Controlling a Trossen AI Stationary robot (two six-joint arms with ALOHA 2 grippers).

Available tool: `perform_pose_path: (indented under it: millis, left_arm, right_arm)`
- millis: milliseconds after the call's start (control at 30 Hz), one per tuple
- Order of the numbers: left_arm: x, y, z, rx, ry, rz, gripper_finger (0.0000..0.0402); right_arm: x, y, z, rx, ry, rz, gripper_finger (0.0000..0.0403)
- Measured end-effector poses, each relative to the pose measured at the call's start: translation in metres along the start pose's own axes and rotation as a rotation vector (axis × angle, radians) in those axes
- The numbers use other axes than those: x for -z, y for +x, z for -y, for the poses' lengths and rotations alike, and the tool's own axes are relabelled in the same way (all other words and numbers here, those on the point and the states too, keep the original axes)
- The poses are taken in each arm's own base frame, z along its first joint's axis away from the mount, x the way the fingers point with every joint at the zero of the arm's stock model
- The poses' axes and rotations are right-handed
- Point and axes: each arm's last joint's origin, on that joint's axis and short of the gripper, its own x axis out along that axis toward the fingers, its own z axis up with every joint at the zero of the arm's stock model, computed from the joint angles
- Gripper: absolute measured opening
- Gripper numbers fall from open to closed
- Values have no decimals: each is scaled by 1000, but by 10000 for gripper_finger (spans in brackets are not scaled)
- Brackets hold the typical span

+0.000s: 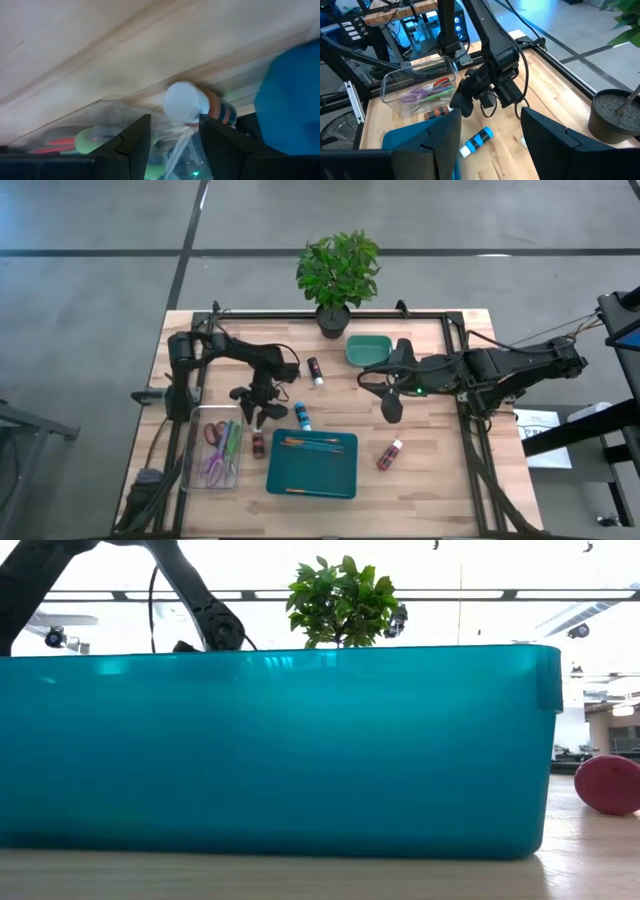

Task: Pick & Place Paint Supplies
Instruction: Put the brown paint bottle into the green bin

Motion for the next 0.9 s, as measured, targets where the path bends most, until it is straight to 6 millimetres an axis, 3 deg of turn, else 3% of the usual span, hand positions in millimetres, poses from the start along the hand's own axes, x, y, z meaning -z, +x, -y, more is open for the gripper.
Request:
perform_pose_path:
  millis: [900]
  left_arm:
    - [-5,-1,3,30,-25,42,171]
  right_arm:
    - [0,0,0,3,0,1,204]
